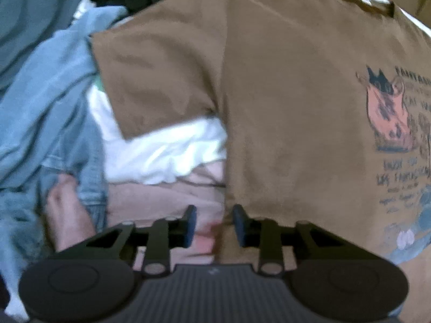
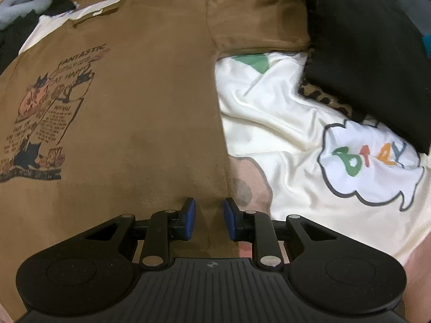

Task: Fold clothes

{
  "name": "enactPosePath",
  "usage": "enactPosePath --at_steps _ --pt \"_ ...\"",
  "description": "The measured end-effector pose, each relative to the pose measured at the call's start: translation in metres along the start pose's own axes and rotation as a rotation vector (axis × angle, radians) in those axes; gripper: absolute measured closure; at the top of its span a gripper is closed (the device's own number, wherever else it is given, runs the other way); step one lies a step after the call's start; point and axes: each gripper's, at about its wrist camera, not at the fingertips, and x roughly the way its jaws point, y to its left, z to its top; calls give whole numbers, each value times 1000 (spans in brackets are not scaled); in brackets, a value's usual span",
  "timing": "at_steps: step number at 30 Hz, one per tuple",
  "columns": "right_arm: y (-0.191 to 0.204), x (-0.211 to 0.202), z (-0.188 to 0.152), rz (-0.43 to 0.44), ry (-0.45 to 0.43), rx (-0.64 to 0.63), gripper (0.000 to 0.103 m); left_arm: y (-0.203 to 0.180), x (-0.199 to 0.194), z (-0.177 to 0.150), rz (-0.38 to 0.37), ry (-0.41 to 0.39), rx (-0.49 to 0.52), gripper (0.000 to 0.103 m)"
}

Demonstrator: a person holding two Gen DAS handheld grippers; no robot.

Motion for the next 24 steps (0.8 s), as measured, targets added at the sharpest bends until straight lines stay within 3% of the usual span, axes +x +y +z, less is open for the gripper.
enactPosePath --at_steps 2,7,9,12,16,21,24 --pt "-1 -10 2 29 -16 14 73 1 -19 8 -24 12 -16 74" --pt "3 -45 10 120 -53 40 70 -3 -99 40 -2 -64 53 73" --pt "8 -62 13 148 -85 39 57 -3 -135 49 -7 -84 40 72" --pt "14 -82 22 190 -126 24 52 6 -192 60 -34 -110 23 67" --pt "25 -97 38 211 -153 -5 52 17 -252 76 -57 -157 63 51" --pt "41 -113 42 291 -201 18 52 40 -249 94 -36 -171 77 52" --pt "60 -121 42 253 -256 -30 52 53 -224 94 -62 -175 105 51"
